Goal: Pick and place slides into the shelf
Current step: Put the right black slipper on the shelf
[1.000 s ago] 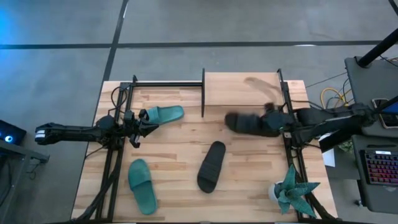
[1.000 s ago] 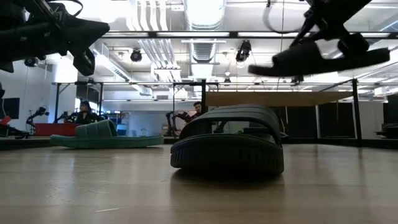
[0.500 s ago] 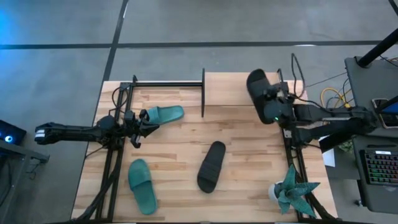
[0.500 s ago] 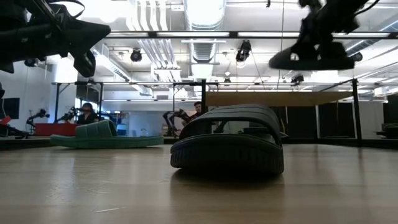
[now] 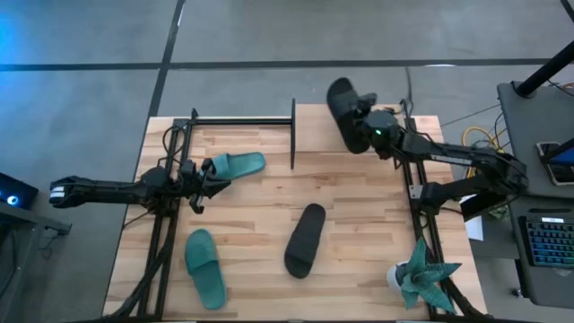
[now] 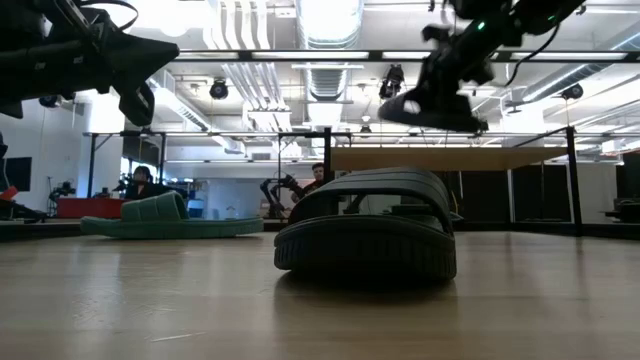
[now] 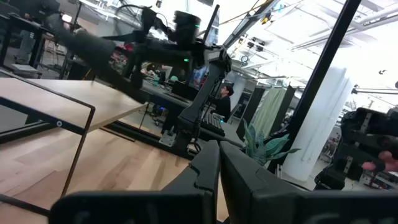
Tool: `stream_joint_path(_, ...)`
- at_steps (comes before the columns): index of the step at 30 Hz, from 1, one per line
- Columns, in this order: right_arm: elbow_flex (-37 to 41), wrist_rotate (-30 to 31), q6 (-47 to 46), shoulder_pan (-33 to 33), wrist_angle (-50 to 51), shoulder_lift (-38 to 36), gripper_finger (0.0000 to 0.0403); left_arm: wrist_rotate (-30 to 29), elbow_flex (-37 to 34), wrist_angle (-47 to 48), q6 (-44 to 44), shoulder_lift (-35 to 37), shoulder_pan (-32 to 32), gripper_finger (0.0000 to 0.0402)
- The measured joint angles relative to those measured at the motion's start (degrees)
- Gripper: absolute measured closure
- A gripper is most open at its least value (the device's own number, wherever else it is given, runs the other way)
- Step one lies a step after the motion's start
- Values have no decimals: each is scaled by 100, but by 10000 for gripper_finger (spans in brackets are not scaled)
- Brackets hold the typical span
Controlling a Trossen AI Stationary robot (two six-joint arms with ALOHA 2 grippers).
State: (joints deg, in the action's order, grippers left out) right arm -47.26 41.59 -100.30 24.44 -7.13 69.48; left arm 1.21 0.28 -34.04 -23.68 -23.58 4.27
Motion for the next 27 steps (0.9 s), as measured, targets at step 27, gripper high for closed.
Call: stream_joint_path(27, -114, -149, 1059, 247, 530, 589, 238, 4, 2, 2, -297, -2, -2, 402)
